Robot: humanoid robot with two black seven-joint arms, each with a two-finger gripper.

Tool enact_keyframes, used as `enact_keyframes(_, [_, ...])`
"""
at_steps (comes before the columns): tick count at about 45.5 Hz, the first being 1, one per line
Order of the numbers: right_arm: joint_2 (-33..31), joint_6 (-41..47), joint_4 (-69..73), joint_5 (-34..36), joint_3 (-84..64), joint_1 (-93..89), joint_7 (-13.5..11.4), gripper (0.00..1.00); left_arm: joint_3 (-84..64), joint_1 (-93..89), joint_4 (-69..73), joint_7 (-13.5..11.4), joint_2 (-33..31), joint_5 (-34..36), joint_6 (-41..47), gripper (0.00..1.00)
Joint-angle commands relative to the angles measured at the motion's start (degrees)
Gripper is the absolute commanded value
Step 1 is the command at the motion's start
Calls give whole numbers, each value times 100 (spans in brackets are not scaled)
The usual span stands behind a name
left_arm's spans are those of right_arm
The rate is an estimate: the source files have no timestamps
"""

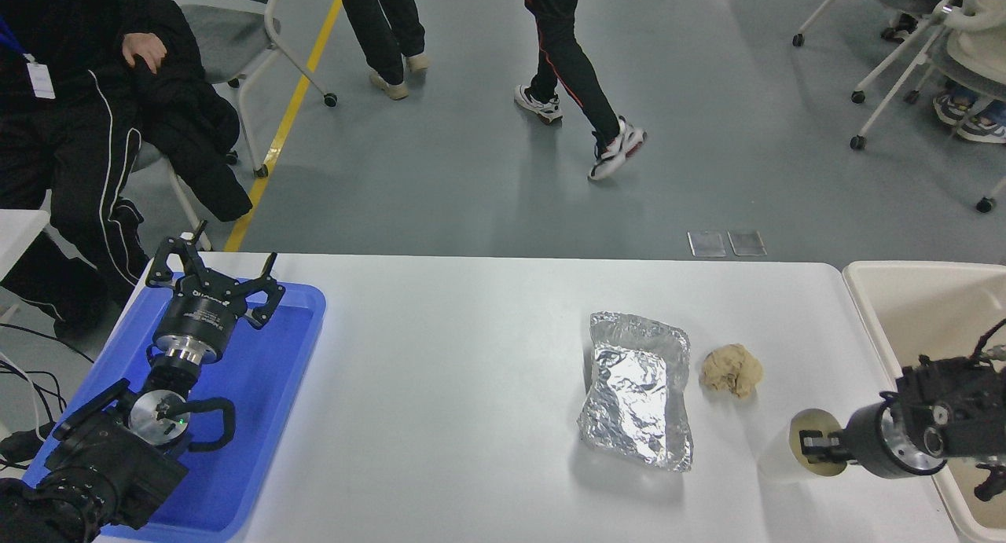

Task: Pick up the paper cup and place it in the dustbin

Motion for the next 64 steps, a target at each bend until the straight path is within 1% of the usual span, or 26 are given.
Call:
enact_keyframes(1, [-377,553,1248,-25,-818,2003,2,0,0,0,0,2,1,0,0,100])
enact_keyframes(5, [-483,1176,1609,-16,-1232,3190,2,0,0,0,0,2,1,0,0,100])
enact_keyframes(6, [-500,1482,1671,-8,-1372,3671,2,0,0,0,0,11,1,0,0,100])
enact_keyframes(12, [-527,2547,1777,45,-1645,5062,11,0,0,0,0,2,1,0,0,100])
enact_keyframes(20, [-518,4076,1856,80,-1751,6671,152,0,0,0,0,2,1,0,0,100])
enact_keyframes(31, [-501,4104,1856,238,-1769,8016,161,0,0,0,0,2,1,0,0,100])
enact_keyframes(39, [-527,4104,1847,230,-1891,8237,152,0,0,9,9,2,1,0,0,100])
enact_keyframes(51, [-553,4104,1803,142,-2111,7921,143,0,0,9,9,-6,1,0,0,100])
enact_keyframes(55, [-588,4104,1715,-69,-2252,7658,143,0,0,9,9,-6,1,0,0,100])
enact_keyframes(58, [-676,4104,1549,-244,-2322,7359,143,0,0,9,0,-6,1,0,0,100])
enact_keyframes(64, [-756,4104,987,-315,-2340,6472,143,0,0,9,9,-6,1,0,0,100])
